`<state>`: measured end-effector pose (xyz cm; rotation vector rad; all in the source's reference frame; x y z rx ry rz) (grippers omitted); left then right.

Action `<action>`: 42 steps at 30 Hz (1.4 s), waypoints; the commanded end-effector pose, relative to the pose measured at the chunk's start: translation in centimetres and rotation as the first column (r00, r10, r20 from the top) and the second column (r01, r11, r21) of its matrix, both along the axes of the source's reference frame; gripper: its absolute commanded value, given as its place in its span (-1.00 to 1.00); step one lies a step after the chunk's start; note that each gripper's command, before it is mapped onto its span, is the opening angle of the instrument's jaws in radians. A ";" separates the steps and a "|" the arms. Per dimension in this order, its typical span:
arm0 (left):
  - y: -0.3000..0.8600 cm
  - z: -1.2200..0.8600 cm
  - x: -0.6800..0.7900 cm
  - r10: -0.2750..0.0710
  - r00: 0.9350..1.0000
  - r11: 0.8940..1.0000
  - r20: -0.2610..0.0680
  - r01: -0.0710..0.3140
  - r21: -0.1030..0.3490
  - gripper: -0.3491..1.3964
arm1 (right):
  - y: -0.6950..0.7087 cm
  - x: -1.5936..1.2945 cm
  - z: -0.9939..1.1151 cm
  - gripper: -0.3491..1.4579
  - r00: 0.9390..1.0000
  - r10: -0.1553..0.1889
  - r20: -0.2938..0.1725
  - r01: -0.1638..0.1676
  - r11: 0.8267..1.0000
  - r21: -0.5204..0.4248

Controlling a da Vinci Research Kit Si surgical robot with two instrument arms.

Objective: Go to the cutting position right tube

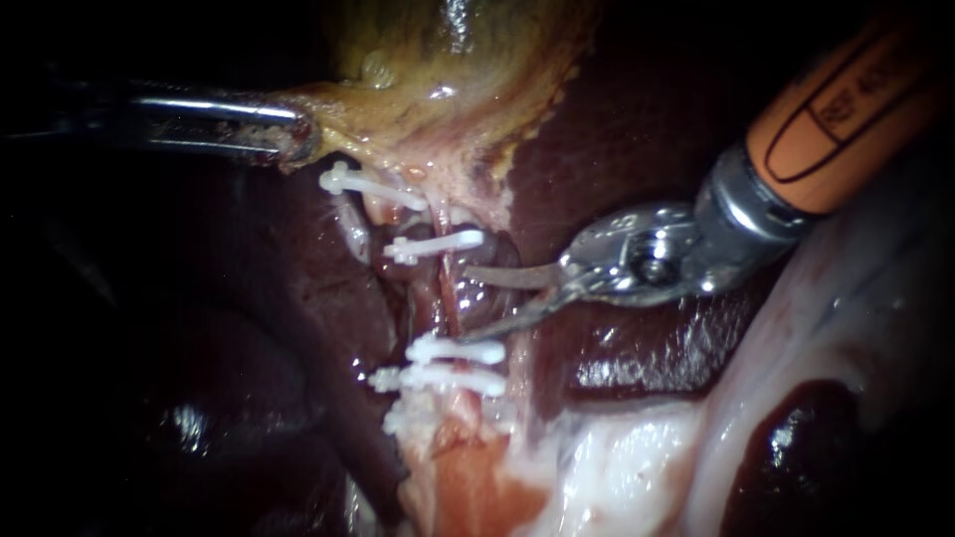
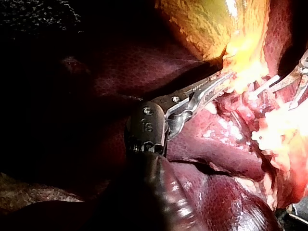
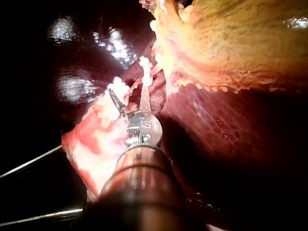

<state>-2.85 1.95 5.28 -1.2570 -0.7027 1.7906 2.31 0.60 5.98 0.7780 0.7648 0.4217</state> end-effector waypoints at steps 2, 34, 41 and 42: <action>0.00 0.00 0.00 0.000 1.000 1.000 0.000 0.000 0.000 -1.00 | -0.03 0.06 0.06 0.88 1.000 -0.001 0.001 0.001 1.000 -0.006; 0.00 0.00 -0.01 -0.001 1.000 1.000 0.000 0.001 0.000 -1.00 | -0.06 0.67 -0.12 0.97 0.971 0.095 -0.221 -0.073 0.992 0.106; -0.01 0.00 -0.01 -0.001 1.000 1.000 0.000 0.001 0.000 -1.00 | -0.08 0.70 -0.33 0.95 0.959 0.085 -0.271 -0.042 0.986 0.161; -0.01 0.00 -0.01 -0.001 1.000 1.000 0.000 0.001 0.000 -1.00 | -0.08 0.70 -0.33 0.95 0.958 0.079 -0.275 -0.034 0.986 0.162</action>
